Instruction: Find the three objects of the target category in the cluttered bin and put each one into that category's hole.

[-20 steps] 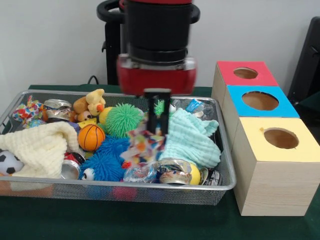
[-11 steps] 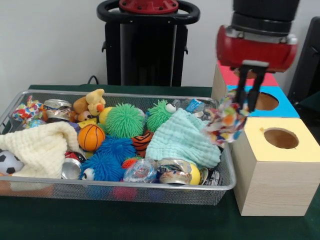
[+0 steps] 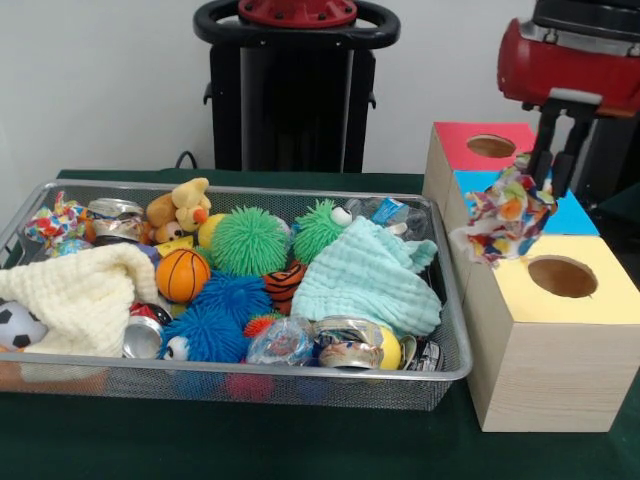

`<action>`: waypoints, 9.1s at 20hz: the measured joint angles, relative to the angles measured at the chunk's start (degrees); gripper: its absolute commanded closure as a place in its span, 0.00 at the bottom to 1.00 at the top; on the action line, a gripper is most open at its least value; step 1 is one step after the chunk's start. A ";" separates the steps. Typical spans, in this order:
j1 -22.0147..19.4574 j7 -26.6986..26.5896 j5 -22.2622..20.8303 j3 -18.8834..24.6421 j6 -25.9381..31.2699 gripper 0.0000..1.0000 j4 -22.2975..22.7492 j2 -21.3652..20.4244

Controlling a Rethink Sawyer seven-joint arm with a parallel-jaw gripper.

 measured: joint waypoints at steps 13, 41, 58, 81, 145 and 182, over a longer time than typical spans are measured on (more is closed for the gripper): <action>3.08 0.01 -0.28 -8.19 -0.71 1.00 -0.01 1.25; 15.88 6.99 3.00 -20.23 2.31 1.00 -3.81 7.35; 19.94 12.09 7.28 -25.25 15.83 1.00 -18.76 13.29; 23.38 24.37 8.67 -27.42 -3.74 1.00 -14.79 20.66; 30.23 24.37 11.65 -35.43 -20.81 1.00 -3.49 24.60; 30.98 24.38 13.62 -37.64 -30.55 0.00 -0.97 27.29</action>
